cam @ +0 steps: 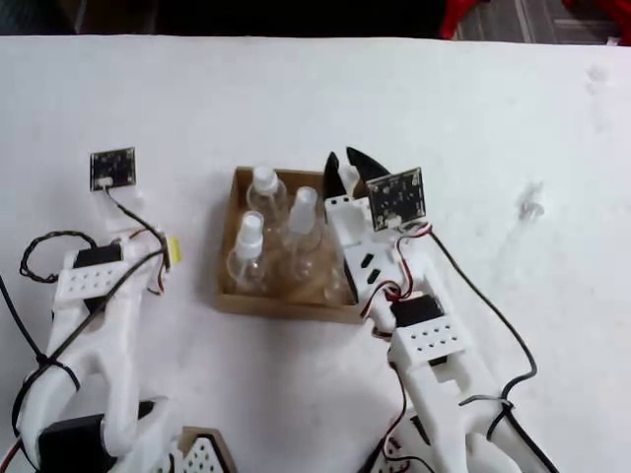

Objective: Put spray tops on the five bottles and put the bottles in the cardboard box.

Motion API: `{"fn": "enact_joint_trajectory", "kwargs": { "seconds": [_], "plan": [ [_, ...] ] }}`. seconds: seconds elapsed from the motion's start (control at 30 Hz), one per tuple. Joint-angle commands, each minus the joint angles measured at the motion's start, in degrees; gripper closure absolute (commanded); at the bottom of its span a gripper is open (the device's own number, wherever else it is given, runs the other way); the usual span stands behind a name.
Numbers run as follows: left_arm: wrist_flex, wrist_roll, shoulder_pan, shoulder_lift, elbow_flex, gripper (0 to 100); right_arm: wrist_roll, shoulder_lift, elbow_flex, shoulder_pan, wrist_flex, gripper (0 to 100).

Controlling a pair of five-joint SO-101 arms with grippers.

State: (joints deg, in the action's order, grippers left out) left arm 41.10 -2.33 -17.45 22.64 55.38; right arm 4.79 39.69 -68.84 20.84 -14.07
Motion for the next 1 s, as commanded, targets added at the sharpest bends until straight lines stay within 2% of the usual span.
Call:
{"fn": "enact_joint_trajectory", "kwargs": {
  "seconds": [0.0,0.1,0.47,0.67,0.97],
  "plan": [
    [-0.97,0.79,0.66,0.57,-0.53,82,6.15,1.27,2.64,-0.40,0.22,94.0],
    [-0.97,0.79,0.66,0.57,-0.53,82,9.32,1.27,2.64,-0.13,0.22,96.5],
    [-0.97,0.79,0.66,0.57,-0.53,82,9.93,1.19,2.64,-0.57,0.31,98.2],
    [-0.97,0.79,0.66,0.57,-0.53,82,16.26,1.19,2.64,-0.48,0.31,98.2],
    [-0.97,0.79,0.66,0.57,-0.53,82,16.09,1.19,2.99,-0.13,0.22,98.0]
  ]
}}
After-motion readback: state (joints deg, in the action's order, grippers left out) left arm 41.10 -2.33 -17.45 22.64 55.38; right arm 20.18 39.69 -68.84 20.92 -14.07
